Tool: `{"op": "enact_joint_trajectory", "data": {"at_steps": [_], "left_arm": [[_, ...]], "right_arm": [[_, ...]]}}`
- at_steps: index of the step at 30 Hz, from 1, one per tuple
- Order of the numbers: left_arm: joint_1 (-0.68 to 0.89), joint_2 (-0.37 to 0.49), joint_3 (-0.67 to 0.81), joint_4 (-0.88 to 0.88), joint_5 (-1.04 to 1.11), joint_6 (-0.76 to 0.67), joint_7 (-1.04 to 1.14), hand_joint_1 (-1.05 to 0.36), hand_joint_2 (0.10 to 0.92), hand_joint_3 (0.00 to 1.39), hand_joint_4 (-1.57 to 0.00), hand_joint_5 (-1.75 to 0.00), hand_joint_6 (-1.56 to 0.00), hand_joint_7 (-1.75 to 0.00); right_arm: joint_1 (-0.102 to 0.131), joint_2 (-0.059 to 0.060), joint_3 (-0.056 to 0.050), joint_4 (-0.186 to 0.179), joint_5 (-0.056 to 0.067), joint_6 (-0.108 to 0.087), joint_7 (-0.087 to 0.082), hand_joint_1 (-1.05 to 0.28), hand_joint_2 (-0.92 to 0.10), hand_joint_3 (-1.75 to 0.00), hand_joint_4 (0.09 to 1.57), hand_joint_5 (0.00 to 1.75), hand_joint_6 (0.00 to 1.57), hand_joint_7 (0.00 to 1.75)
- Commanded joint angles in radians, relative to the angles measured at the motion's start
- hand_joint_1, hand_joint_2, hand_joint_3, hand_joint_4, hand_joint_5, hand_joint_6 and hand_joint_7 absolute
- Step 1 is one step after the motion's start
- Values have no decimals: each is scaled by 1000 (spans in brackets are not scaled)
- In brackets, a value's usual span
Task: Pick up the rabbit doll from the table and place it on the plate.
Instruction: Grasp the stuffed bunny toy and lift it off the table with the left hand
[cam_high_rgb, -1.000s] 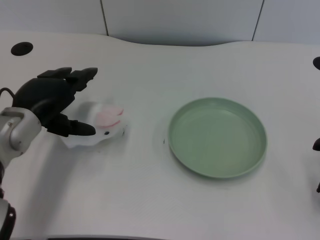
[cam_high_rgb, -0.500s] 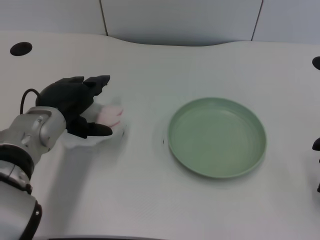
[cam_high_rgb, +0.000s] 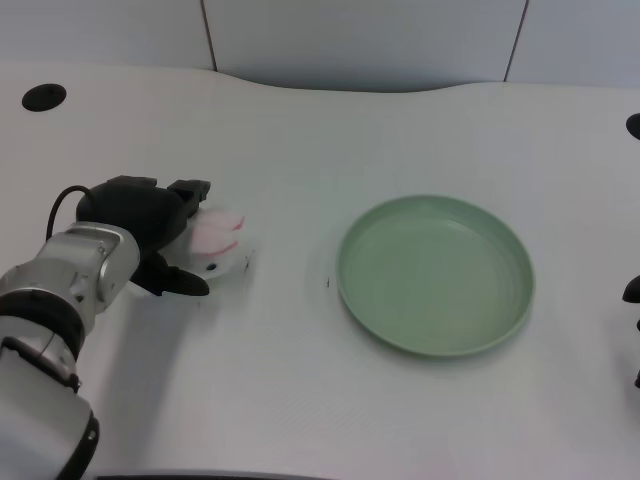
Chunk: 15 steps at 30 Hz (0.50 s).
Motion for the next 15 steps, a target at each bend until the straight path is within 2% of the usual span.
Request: {"op": "enact_joint_trajectory", "data": {"at_steps": [1, 5, 8, 10, 12, 13, 14, 15], "left_arm": [[-14, 4, -2, 11, 2, 10, 23, -1048, 921, 318, -313, -160, -214, -65], [-6, -3, 0, 12, -3, 8, 50, -1035, 921, 307, -403, -210, -249, -58], [-6, -12, 2, 13, -6, 12, 66, -997, 921, 292, -460, -259, -289, -63], [-5, -27, 14, 13, -16, 21, 90, -902, 921, 232, -442, -584, -448, -66], [-6, -41, 11, 14, -14, 37, 112, -801, 921, 199, -474, -957, -718, -174], [-7, -47, 7, 15, -9, 46, 121, -766, 921, 172, -486, -1111, -792, -227], [-7, -52, 1, 16, -4, 52, 128, -730, 921, 152, -498, -1344, -865, -335], [-7, -56, -3, 16, -1, 56, 132, -716, 921, 140, -519, -1446, -859, -466]], "right_arm": [[13, 0, -7, -8, 17, 9, 11, -368, -919, -161, 1572, 1746, 1274, 1746], [14, 1, -6, -10, 14, 6, 5, -382, -921, -127, 1572, 1746, 1247, 1746], [14, 1, -7, -9, 16, 6, 11, -380, -921, -130, 1572, 1746, 1242, 1746], [15, 1, -9, -8, 18, 15, 11, -375, -921, -118, 1572, 1746, 1214, 1746], [19, 0, -6, -13, 12, 13, -5, -396, -921, -88, 1570, 1746, 1189, 1746], [21, -1, -5, -16, 11, 11, -8, -399, -921, -76, 1566, 1746, 1122, 1746], [24, -1, -4, -19, 9, 3, -8, -402, -921, -78, 1555, 1746, 911, 1746], [27, -2, -3, -21, 9, -2, -7, -404, -921, -84, 1550, 1746, 871, 1746]]}}
